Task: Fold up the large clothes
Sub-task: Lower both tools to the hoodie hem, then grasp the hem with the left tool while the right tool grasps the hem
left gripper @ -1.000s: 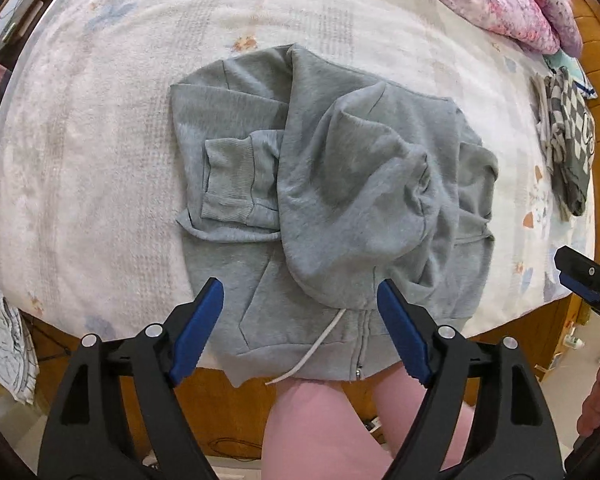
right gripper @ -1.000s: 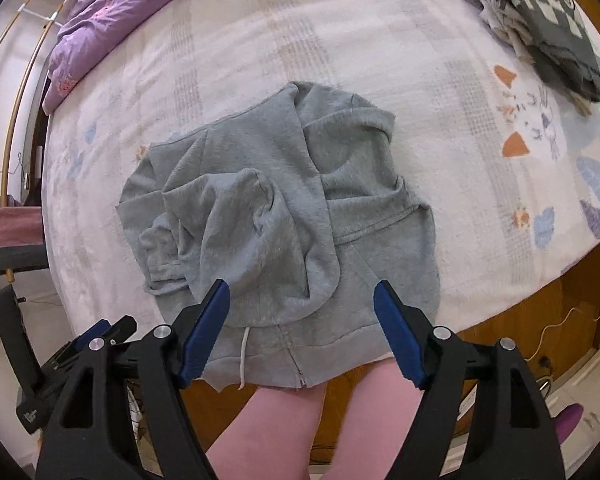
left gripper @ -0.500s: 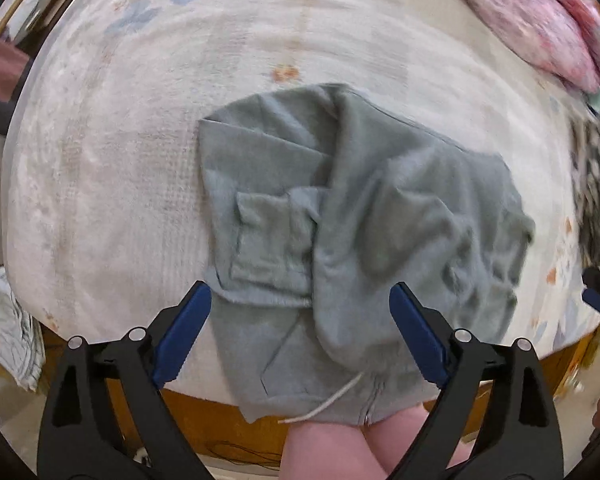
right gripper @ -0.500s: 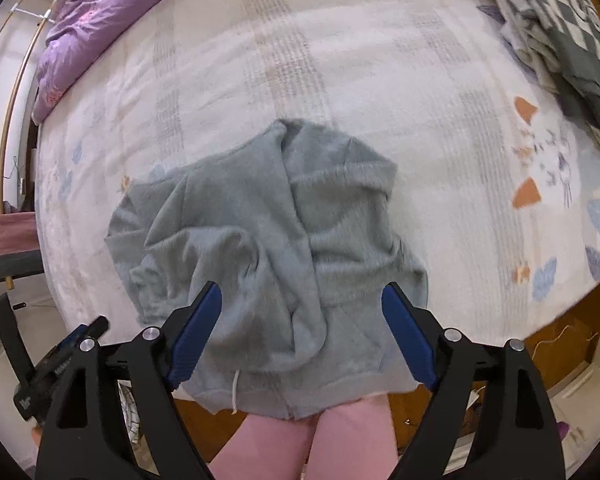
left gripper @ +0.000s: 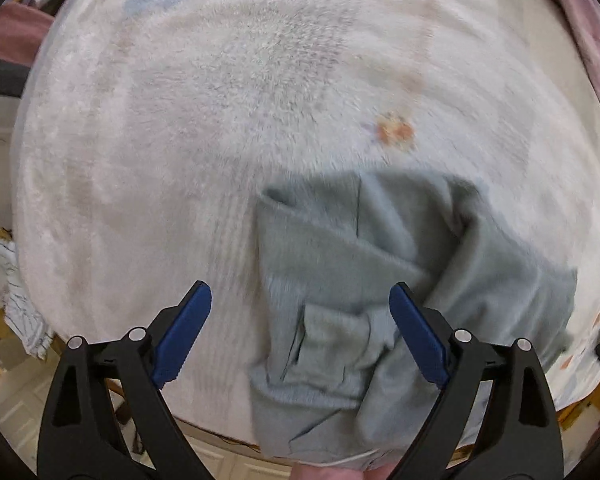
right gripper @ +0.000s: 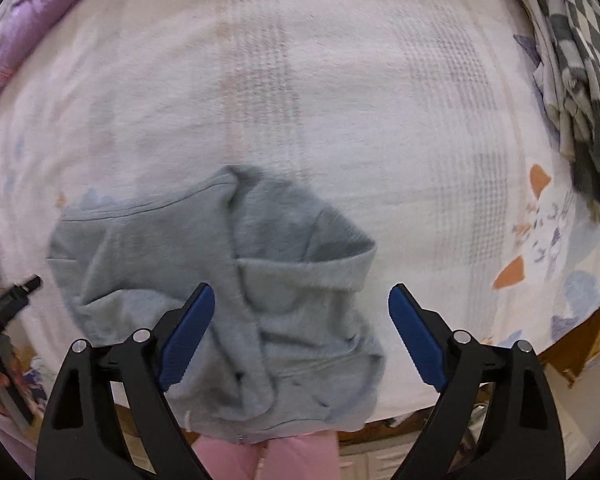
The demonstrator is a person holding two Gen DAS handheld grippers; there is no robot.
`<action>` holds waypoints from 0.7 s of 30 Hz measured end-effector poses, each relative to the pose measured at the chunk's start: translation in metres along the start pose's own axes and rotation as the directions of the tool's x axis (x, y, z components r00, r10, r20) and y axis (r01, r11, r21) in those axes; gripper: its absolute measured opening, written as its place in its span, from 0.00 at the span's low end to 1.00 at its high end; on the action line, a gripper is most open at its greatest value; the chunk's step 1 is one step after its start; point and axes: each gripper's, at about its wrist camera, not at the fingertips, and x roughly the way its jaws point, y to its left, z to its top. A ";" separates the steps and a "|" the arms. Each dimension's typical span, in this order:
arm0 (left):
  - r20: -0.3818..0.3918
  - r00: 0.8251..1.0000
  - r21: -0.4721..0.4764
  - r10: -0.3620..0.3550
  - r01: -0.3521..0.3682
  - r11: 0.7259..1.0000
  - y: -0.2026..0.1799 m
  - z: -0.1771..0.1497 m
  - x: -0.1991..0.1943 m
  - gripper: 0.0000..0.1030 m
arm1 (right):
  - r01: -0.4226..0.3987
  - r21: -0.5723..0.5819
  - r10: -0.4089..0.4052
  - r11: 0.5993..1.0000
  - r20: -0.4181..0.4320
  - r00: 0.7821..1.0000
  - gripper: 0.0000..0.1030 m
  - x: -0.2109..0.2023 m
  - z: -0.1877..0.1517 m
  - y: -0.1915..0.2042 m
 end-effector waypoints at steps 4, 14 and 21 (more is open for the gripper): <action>-0.054 0.998 0.003 -0.035 0.035 0.999 0.000 0.031 0.028 0.88 | 0.050 -0.019 -0.050 0.999 -0.028 0.998 0.83 0.017 0.014 0.000; -0.078 0.997 0.261 0.026 -0.004 0.965 -0.044 0.062 0.067 0.62 | 0.022 -0.077 -0.033 0.997 -0.149 0.988 0.85 0.067 0.050 0.005; -0.075 0.997 0.416 0.021 0.012 0.909 -0.051 0.048 0.054 0.11 | -0.003 -0.190 -0.042 0.982 -0.235 0.971 0.89 0.104 0.081 0.029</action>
